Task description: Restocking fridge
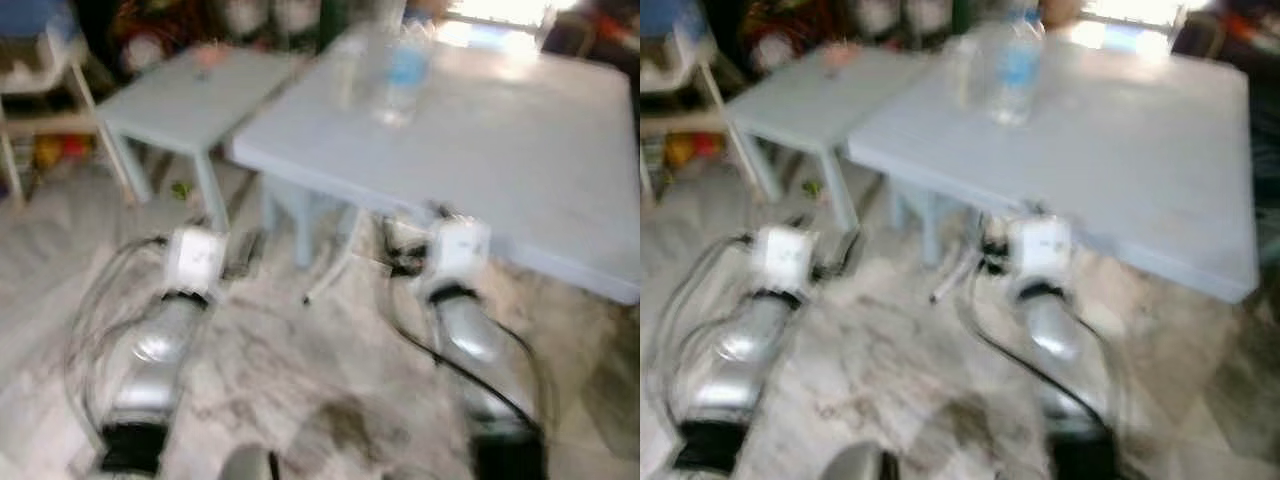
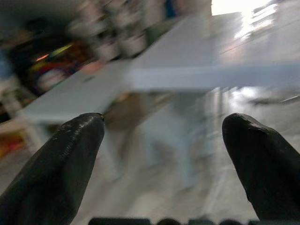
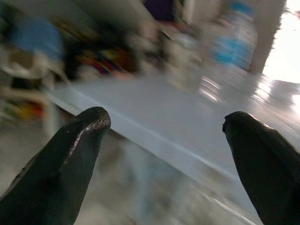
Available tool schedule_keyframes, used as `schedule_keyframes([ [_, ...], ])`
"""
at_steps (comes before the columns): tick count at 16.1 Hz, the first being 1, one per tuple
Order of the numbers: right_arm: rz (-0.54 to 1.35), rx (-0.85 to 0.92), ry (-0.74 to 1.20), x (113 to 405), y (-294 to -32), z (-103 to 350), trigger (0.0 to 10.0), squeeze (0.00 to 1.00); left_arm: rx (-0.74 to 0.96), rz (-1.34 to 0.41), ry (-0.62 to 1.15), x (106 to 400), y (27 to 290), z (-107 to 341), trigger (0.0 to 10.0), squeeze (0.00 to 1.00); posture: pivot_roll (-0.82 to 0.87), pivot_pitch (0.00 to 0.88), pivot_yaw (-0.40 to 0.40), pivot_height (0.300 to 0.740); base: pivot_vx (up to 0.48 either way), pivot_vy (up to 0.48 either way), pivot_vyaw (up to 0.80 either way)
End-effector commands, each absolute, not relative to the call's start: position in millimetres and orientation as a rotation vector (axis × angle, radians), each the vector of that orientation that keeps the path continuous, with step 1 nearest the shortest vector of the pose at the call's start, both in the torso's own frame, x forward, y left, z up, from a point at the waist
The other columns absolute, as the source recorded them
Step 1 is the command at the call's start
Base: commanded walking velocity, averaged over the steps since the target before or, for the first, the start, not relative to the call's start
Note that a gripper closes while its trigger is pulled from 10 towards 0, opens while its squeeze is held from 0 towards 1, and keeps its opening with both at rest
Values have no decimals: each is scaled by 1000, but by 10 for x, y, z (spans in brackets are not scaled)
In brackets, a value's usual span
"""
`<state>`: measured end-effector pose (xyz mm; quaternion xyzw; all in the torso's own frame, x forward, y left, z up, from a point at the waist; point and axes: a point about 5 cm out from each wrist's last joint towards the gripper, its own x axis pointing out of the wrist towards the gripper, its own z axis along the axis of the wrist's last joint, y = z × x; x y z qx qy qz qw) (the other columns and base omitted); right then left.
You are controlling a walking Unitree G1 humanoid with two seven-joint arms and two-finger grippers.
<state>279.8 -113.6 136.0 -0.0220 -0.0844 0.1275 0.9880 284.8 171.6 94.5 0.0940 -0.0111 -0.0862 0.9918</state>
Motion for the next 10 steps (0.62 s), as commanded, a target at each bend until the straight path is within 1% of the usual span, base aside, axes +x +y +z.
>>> schedule_keyframes([
  [1,223,-70,-174,2814,-1257,1364,10000,0,173,-207,-57,2888,1579,1014,10000,0,15,40,30,740,341,337,0],
  [5,181,-70,-161,2891,-1303,1372,10000,0,157,-242,-66,2862,1498,1004,10000,0,14,28,26,740,470,0,0],
  [6,173,-64,-149,2895,-1309,1355,10000,0,150,-243,-61,2855,1502,993,10000,0,14,26,26,740,480,0,-575],
  [10,184,-63,-161,2901,-1284,1357,10000,0,135,-246,-70,2880,1507,1033,10000,0,18,28,28,740,480,0,-800],
])
